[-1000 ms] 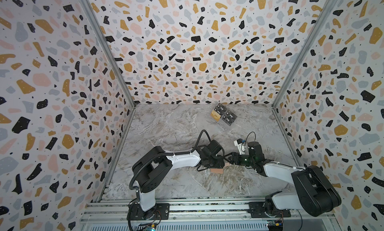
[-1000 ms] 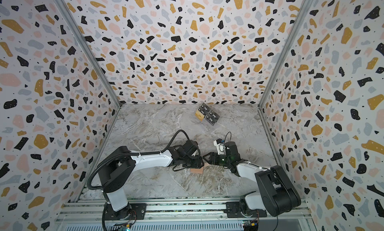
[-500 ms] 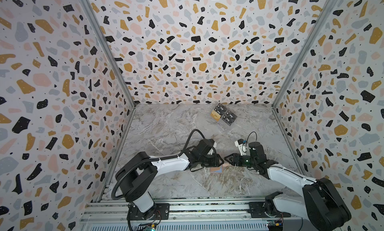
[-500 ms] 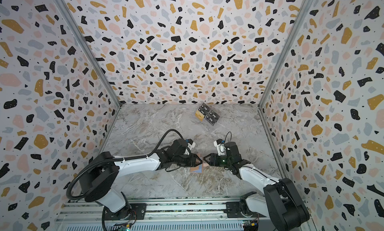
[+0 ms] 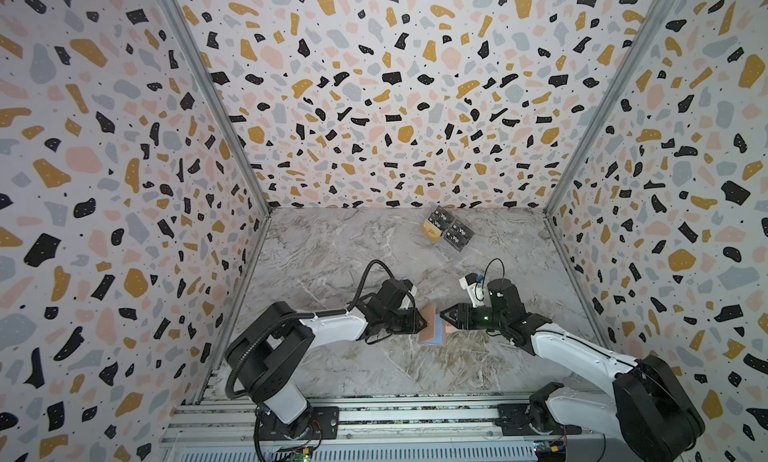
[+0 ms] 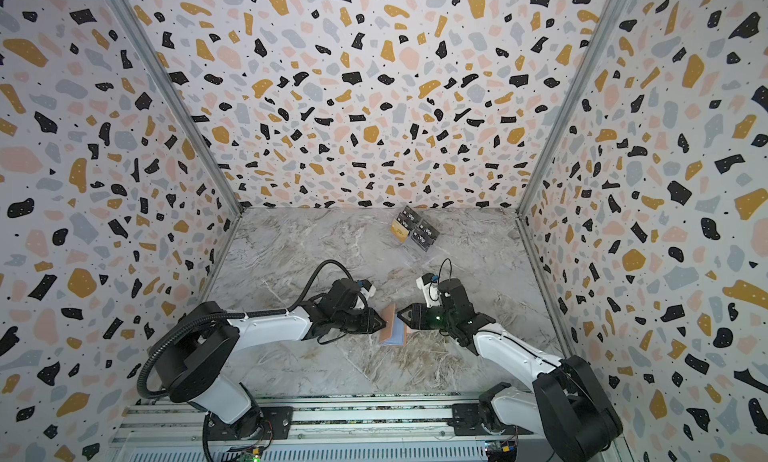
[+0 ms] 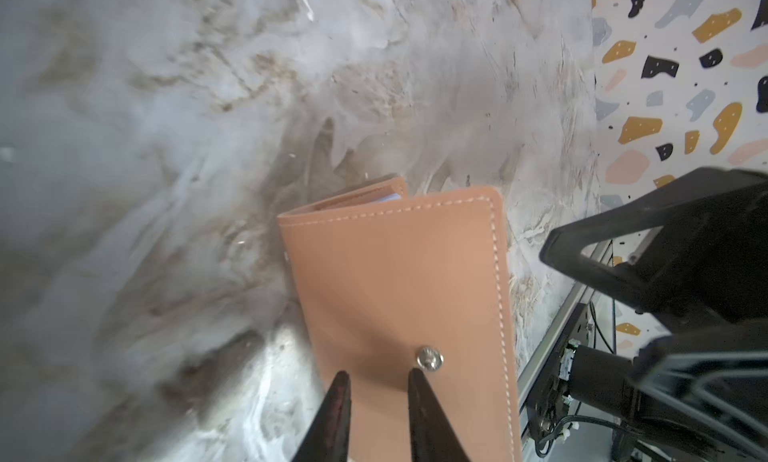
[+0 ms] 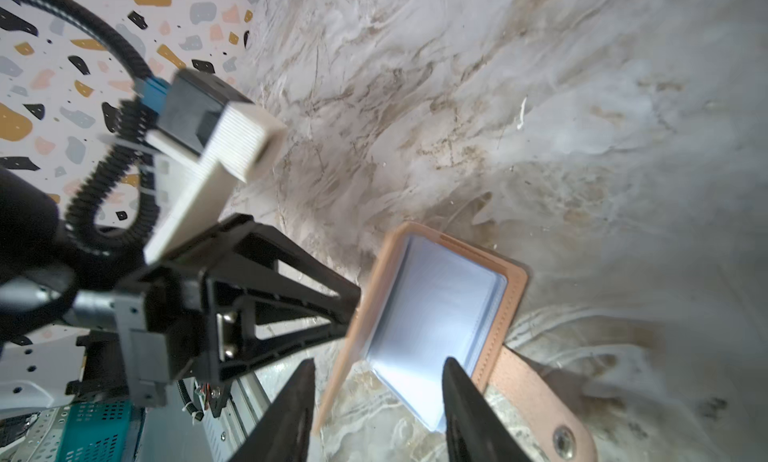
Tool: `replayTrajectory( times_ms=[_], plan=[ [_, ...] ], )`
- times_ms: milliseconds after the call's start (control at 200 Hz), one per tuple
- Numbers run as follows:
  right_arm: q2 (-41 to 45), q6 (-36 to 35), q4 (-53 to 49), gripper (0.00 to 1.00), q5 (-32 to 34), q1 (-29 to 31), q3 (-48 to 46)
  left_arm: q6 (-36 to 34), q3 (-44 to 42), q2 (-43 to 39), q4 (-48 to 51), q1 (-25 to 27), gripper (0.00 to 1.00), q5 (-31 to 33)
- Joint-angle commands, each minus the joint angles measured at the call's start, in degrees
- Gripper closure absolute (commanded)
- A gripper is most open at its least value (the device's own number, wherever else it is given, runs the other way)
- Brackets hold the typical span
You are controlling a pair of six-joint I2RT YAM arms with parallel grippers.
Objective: Put the credit cards into the card holder
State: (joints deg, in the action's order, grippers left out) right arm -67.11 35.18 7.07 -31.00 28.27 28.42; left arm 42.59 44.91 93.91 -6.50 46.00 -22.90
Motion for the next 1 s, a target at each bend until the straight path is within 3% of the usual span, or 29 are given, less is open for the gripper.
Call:
replayTrajectory(
  times_ms=[0, 115, 320, 701, 896, 996],
  plan=[
    [2.27, 0.59, -1.5, 0.54, 0.32, 0.25, 2.49, -1.31, 3.16, 2.91, -0.05, 2.18, 0.81, 1.12],
    [1.39, 0.55, -1.76, 0.64, -0.86, 0.91, 2.73, -0.4, 4.58, 5.15, 1.49, 4.18, 0.81, 4.27],
    [-3.52, -0.61, -1.84, 0.67, -1.73, 1.35, 0.99, 1.69, 7.37, 6.66, 7.85, 6.23, 0.84, 13.42],
    [-13.56, -2.43, 3.68, 0.83, -2.41, 1.52, -1.65, 5.0, 6.69, 8.37, 2.77, 6.89, 0.8, 7.54],
    [-15.78, -2.95, 3.42, 0.86, 0.65, 1.52, -1.88, 2.98, 6.03, 4.65, 4.88, 6.04, 0.79, 7.59],
    [-16.19, -2.91, 3.04, 0.86, 1.05, 1.52, -1.75, 1.89, 5.11, 1.67, 6.77, 4.6, 0.79, 10.52]
  ],
)
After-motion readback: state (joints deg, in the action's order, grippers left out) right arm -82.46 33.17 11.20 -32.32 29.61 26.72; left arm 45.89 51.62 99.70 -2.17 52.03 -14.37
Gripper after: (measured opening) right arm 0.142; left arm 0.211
